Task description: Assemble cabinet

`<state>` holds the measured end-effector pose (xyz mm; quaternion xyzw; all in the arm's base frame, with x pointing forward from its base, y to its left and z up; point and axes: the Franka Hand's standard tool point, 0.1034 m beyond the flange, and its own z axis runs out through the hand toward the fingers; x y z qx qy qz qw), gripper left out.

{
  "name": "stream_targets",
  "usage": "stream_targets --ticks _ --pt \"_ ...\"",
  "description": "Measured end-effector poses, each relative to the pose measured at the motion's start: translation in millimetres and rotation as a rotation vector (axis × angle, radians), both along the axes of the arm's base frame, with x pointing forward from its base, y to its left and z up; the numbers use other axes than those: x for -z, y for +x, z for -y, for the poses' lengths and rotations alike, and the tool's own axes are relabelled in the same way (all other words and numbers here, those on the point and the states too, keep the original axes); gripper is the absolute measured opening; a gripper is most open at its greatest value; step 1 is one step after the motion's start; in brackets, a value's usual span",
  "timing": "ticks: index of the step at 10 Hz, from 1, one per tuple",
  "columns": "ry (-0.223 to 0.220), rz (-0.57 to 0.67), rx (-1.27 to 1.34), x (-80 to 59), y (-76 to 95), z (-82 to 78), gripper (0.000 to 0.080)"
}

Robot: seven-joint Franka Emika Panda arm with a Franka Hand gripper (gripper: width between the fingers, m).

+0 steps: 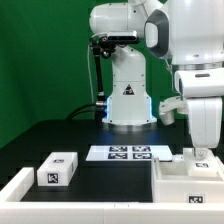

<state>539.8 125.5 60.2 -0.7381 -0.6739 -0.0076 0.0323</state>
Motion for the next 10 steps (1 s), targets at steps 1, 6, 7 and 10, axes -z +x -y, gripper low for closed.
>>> stream_targets --ticks 1,6,7,10 --pt "0.001 -0.007 0.005 -0.6 14.2 -1.0 0.0064" --pt "0.006 0.001 0.024 1.1 40.1 4.4 0.0064" --pt "0.006 0.001 0.024 1.2 40.9 4.8 0.0064" --pt "0.003 -0.008 0.022 0.9 41.8 4.5 0.0064"
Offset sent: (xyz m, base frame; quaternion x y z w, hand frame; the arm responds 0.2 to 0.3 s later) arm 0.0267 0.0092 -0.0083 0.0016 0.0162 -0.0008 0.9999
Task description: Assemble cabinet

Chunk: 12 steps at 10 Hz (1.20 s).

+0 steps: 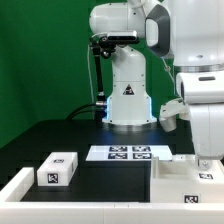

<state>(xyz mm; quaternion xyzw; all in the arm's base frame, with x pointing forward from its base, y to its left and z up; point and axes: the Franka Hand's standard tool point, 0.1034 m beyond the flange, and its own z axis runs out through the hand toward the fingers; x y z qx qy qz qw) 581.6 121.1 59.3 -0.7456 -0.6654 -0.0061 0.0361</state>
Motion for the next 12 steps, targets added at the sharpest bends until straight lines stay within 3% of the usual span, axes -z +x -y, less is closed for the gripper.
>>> stream_targets --ticks 2,4,5,6,7,12 --pt "0.0 -0.001 0.001 0.5 -0.3 0.3 0.0064" --pt "0.0 0.014 0.007 -9.4 2.7 -3.1 0.0381" --pt "-0.004 0.022 0.023 -17.6 -2.0 -5.3 0.0381" --pt "-0.008 0.03 0.026 -22.5 -15.2 -5.7 0.056" --pt "-0.015 0.025 0.027 -23.2 -29.4 -4.1 0.0621" --pt "-0.014 0.02 0.029 -20.1 -28.8 -3.4 0.0649"
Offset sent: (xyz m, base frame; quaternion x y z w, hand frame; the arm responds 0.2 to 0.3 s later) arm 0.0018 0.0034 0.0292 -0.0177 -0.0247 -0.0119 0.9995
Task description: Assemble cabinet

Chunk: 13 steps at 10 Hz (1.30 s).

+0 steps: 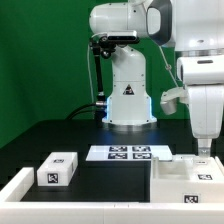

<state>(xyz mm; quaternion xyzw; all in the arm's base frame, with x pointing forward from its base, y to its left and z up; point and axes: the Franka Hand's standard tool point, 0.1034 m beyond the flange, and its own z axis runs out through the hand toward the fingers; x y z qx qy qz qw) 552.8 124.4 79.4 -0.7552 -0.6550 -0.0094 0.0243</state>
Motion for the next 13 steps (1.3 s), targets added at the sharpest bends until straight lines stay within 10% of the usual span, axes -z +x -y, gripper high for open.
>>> stream_targets --ticks 2,6,10,13 --pt "0.0 0.0 0.0 0.2 -0.9 0.0 0.0649" --pt "0.003 0.03 0.017 5.3 -67.3 -5.3 0.0649" --pt "0.004 0.035 0.006 5.8 -66.3 -1.2 0.0649" --pt "0.022 0.083 -0.086 16.3 -96.7 10.1 0.0649"
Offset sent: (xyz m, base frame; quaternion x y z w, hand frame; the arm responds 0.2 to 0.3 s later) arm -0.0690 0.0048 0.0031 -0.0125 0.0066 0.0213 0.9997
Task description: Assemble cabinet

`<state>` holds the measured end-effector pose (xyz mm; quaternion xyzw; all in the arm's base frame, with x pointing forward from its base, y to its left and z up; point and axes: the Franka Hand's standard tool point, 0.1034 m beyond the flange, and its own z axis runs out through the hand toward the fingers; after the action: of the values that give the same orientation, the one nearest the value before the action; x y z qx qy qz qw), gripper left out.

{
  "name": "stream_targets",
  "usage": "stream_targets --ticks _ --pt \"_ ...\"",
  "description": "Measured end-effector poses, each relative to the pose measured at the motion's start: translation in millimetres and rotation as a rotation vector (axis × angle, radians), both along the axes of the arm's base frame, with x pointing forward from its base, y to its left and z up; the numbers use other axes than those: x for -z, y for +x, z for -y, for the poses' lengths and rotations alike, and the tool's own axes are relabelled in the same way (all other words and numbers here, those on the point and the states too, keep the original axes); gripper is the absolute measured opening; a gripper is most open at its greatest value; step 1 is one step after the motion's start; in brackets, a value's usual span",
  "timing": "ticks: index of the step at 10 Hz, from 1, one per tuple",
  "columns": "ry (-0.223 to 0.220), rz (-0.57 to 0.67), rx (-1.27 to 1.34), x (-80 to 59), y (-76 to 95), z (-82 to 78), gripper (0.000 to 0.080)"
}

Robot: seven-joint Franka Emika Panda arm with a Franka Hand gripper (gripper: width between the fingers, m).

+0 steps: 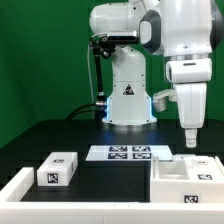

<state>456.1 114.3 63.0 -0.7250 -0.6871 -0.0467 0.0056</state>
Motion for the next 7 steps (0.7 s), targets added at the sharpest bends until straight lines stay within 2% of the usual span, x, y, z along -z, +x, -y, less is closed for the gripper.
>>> stream_targets --ticks 4,7 --pt "0.006 -0.006 0.023 4.9 -4.7 -2.3 0.0649" --pt "0.019 -0.058 0.073 29.6 -21.9 -13.4 0.0649"
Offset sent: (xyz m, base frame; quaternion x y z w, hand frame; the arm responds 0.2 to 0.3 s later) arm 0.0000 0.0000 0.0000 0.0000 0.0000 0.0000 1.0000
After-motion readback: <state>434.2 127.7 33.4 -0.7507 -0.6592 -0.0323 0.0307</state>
